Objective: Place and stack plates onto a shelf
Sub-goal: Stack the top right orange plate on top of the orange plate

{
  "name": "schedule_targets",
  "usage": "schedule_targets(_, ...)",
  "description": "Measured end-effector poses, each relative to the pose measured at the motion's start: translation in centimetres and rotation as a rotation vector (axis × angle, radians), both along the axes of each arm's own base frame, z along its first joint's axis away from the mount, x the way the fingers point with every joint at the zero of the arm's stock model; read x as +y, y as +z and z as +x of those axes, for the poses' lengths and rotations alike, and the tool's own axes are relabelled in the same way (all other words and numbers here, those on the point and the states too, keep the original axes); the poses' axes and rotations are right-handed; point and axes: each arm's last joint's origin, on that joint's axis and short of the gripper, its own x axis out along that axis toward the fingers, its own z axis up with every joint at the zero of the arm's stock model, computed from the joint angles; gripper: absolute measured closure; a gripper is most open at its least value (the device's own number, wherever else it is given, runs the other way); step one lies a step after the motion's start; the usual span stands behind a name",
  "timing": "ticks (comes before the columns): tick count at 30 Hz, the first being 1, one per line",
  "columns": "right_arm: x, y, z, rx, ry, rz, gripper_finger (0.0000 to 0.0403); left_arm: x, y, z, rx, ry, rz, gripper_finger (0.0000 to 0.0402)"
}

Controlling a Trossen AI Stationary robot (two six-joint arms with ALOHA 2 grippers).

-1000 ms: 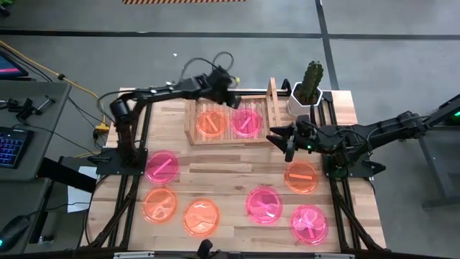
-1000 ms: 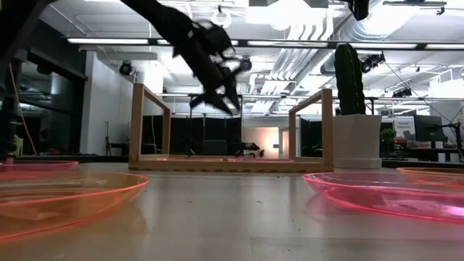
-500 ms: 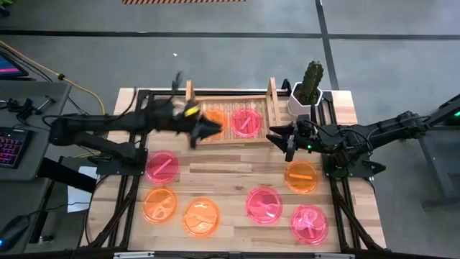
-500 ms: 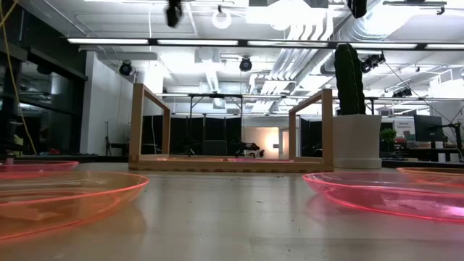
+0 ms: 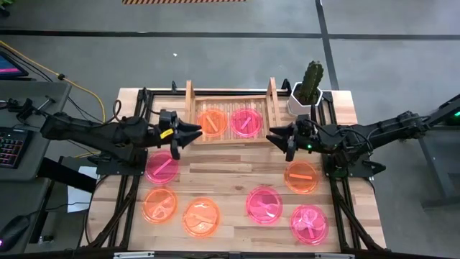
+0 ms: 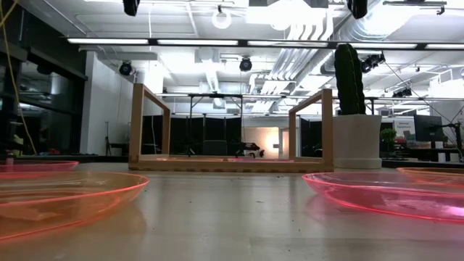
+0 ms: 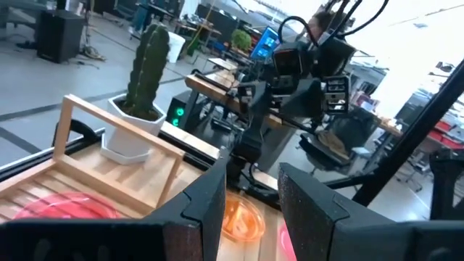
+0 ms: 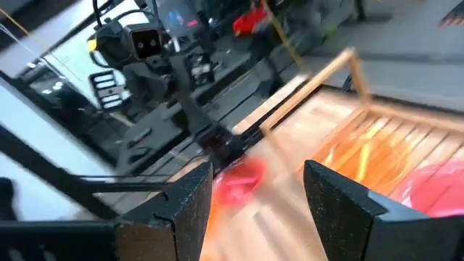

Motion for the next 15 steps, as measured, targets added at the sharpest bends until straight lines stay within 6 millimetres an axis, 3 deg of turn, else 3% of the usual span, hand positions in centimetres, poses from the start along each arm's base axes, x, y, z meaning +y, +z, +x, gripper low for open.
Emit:
schedule_targets(4,0.5,-1.3,-0.2,0.101,0.133,0.257,0.0201,0.1,0.0,0.0,0.001,0.006,-0.001,0.0286)
schedule_targets(9,2.7,-5.0,-1.7,0.538,0.238,0.62,0.0201,0.2,0.0,0.0,0.001,0.008,-0.001,0.0286)
schedule_targets(12,4.4,-7.2,-3.3,0.819,0.122,0.764,0.0201,0.2,0.0,0.0,0.002,0.008,-0.001,0.0286)
schedule_targets(15,6.1,-8.9,-5.4,1.067,-0.102,0.87,0.0201,0.2,0.0,0.0,0.003,0.008,-0.001,0.0286)
